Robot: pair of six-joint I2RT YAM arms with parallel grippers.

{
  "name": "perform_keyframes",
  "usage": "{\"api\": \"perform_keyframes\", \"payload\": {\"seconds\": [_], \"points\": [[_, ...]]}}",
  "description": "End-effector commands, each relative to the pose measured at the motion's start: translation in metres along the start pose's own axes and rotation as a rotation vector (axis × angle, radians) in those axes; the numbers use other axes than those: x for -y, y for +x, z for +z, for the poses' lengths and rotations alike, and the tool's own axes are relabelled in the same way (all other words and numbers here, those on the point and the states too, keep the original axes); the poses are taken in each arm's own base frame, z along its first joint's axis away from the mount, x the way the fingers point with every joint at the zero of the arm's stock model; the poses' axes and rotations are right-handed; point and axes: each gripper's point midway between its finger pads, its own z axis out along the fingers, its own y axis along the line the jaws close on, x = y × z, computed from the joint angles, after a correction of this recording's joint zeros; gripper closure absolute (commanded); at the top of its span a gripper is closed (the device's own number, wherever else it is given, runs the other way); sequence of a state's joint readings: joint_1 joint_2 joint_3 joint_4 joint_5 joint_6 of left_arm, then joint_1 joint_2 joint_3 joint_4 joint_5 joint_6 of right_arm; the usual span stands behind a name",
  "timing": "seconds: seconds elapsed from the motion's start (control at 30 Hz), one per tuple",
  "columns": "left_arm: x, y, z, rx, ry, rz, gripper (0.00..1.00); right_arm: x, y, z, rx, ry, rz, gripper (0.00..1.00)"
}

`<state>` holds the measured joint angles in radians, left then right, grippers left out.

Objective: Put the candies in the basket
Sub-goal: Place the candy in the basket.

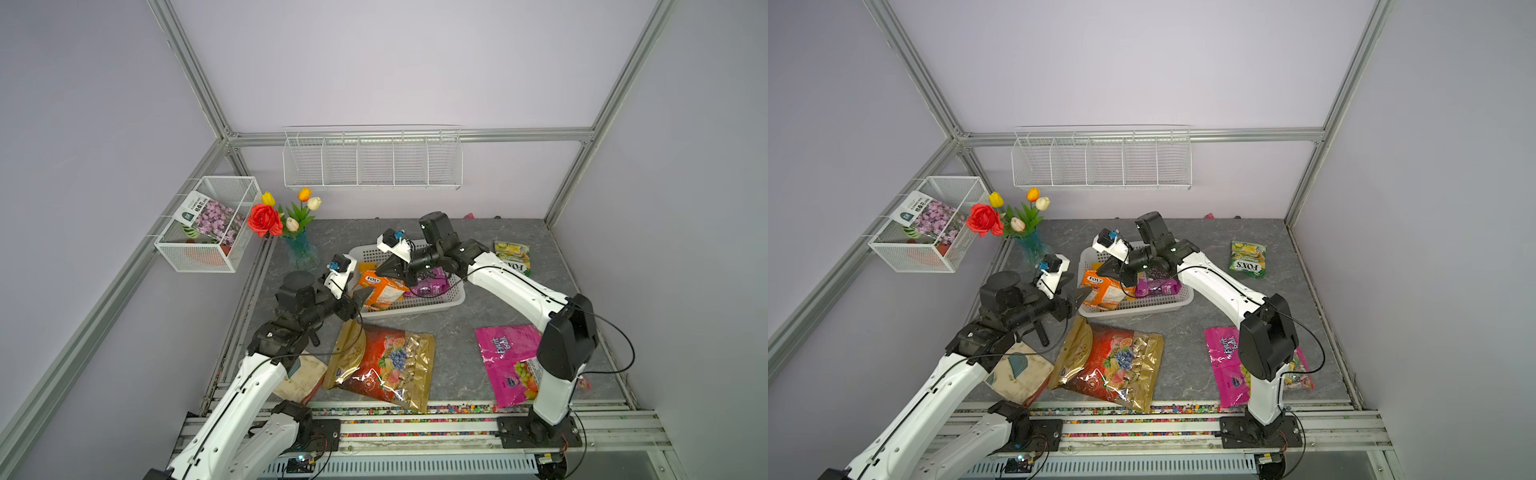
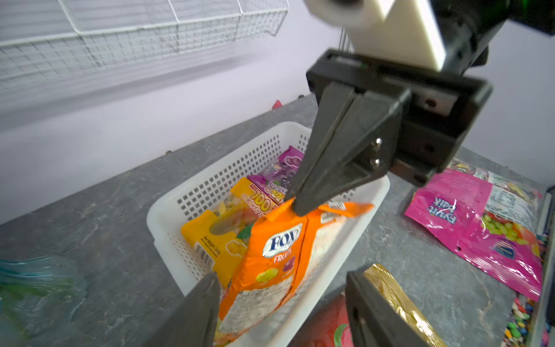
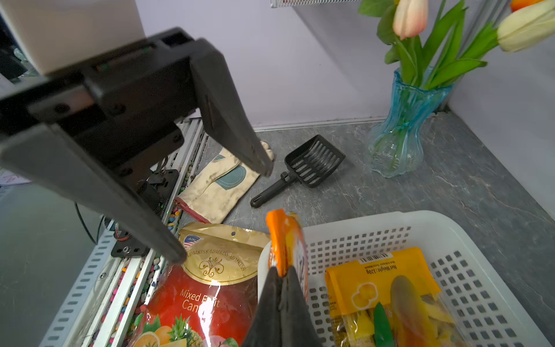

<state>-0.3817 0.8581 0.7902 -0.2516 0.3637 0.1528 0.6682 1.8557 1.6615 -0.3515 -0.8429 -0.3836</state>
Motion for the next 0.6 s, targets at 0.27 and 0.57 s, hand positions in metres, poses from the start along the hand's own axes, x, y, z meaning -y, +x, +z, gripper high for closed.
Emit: {"api": "perform_keyframes", "payload": {"seconds": [0.27,0.57], "points": [[-0.026,-0.003,-0.012,0.057,-0.162,0.027,0.30,0.003,0.005,0.046,0.092,-0.046,-0.169,1.00],[-0.033,0.003,-0.009,0.045,-0.191,-0.035,0.31,0.010,0.090,0.024,-0.136,0.052,-0.202,0.94]]}}
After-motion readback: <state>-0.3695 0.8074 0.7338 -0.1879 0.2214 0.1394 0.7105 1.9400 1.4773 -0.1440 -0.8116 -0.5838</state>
